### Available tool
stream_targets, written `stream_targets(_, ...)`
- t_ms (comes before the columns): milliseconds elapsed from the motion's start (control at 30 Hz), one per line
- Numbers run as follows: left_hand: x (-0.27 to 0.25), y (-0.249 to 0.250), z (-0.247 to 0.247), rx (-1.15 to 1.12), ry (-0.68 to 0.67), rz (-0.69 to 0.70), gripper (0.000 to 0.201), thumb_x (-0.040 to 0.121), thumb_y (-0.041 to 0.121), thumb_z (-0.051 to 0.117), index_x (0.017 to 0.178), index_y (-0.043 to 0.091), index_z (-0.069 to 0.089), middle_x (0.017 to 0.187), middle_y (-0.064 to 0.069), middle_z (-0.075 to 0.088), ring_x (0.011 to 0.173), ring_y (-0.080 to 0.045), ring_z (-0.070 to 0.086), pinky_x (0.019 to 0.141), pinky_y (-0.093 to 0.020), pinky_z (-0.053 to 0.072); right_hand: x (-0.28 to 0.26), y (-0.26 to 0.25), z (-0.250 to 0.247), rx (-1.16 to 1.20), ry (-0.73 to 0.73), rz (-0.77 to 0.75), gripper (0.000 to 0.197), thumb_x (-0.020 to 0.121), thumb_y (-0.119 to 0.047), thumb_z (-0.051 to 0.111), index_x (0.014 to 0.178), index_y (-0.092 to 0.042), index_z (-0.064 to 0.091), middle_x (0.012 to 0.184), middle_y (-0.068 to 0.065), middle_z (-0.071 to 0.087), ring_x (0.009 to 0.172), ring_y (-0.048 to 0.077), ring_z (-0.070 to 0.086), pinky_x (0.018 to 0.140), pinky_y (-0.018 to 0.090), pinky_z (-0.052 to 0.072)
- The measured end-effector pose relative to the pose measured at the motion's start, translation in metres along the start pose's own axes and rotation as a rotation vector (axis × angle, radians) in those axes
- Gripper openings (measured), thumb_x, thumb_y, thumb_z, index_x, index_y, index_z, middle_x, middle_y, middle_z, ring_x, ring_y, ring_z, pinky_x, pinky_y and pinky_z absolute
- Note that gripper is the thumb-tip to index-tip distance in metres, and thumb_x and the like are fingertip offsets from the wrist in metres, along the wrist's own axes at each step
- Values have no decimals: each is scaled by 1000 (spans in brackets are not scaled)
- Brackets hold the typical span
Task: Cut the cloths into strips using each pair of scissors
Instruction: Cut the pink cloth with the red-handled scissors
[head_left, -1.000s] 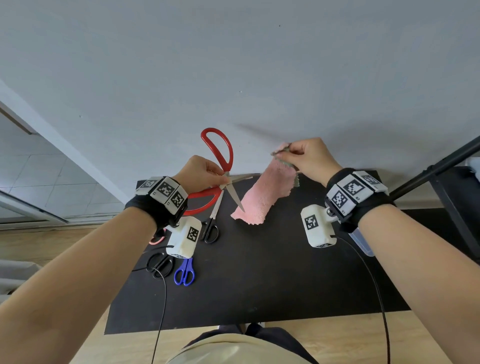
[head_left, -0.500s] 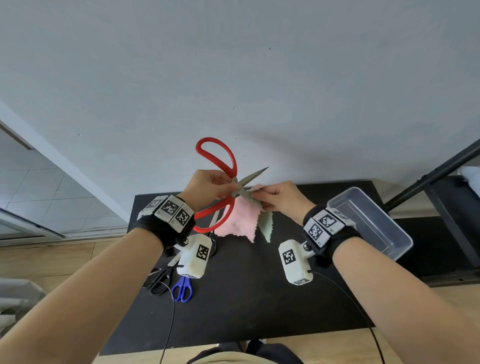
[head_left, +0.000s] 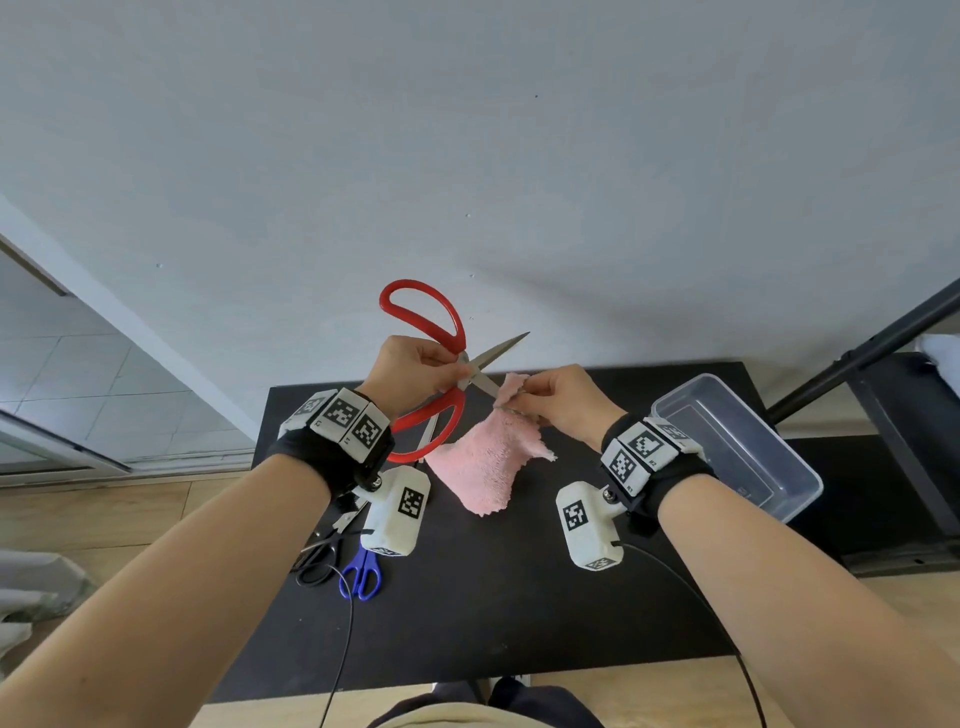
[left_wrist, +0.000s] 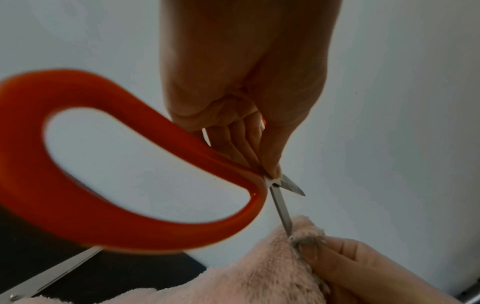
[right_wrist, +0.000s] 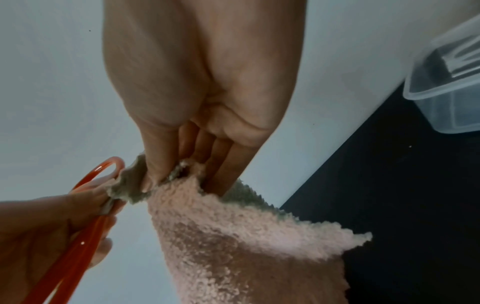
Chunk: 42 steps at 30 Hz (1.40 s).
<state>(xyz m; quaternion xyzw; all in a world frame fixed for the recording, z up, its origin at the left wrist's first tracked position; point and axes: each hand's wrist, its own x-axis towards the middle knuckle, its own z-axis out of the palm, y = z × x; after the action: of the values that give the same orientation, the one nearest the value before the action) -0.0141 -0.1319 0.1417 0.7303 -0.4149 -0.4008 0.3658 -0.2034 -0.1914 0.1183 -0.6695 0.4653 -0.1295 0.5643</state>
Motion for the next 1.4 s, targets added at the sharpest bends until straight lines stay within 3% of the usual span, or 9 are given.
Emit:
stream_targets(233, 0, 4, -6, -17, 46, -13, 13, 82, 19, 74, 88, 7, 73, 78, -3, 71, 60, -5, 62, 53, -8, 48, -7, 12, -13, 88, 13, 20, 12, 87, -9, 66, 81, -17, 72, 79, -3, 69, 80, 10, 63, 74, 23, 56)
stream_targets(400, -1, 11, -11, 98, 30, 97, 10, 84, 19, 70, 89, 11, 73, 86, -2, 67, 69, -9, 56, 61, -11, 44, -12, 21, -19, 140, 101, 35, 13, 87, -5, 65, 82, -13, 74, 70, -3, 67, 70, 7, 62, 67, 18, 57)
stream_targets(500, -3, 13, -11, 145, 22, 144, 8, 87, 21, 67, 91, 15, 70, 71, 8, 61, 56, -2, 50, 54, -8, 38, -12, 25, -20, 157, 129, 43, 9, 87, -4, 65, 87, -7, 73, 55, -10, 64, 59, 1, 60, 64, 17, 56)
stream_targets(600, -6, 13, -11, 76, -25, 127, 8, 88, 20, 66, 95, 16, 67, 67, 3, 68, 46, 1, 53, 52, -9, 41, -14, 26, -22, 193, 150, 37, 11, 88, -4, 65, 82, -11, 72, 49, -14, 62, 53, -5, 60, 60, 15, 53)
stream_targets(800, -11, 12, -11, -131, -52, 101, 12, 89, 15, 65, 99, 8, 65, 76, -3, 75, 55, -10, 67, 57, -16, 54, -14, 29, -26, 288, 177, 27, 12, 86, -5, 66, 97, -2, 72, 63, -7, 66, 59, 1, 60, 64, 21, 55)
stream_targets(1000, -11, 8, -8, -51, -22, 127, 9, 87, 18, 68, 92, 11, 68, 63, 6, 69, 51, -2, 59, 54, -13, 50, -17, 25, -28, 360, 202, 27, 13, 83, -8, 69, 95, -4, 73, 93, 20, 68, 83, 23, 61, 91, 48, 51)
stream_targets(1067, -10, 7, -6, 7, -20, 121, 13, 88, 20, 67, 97, 10, 67, 75, 4, 68, 61, -4, 62, 57, -9, 51, -17, 25, -28, 352, 195, 8, 11, 84, -9, 69, 93, -8, 74, 101, 20, 69, 91, 23, 64, 96, 48, 50)
stream_targets(1167, -9, 5, -2, -110, -116, 35, 22, 92, 16, 60, 111, 6, 57, 96, -9, 72, 86, -19, 71, 76, -24, 59, -15, 24, -29, 344, 170, -6, 10, 86, -8, 67, 91, -12, 74, 100, 12, 72, 96, 20, 66, 99, 45, 49)
stream_targets(1400, -13, 5, 6, -106, -186, -6, 24, 91, 20, 62, 112, 6, 58, 91, -15, 74, 81, -27, 72, 73, -30, 60, -15, 15, -19, 311, 54, -10, 12, 86, -15, 67, 94, -17, 75, 95, 7, 72, 93, 20, 67, 91, 38, 54)
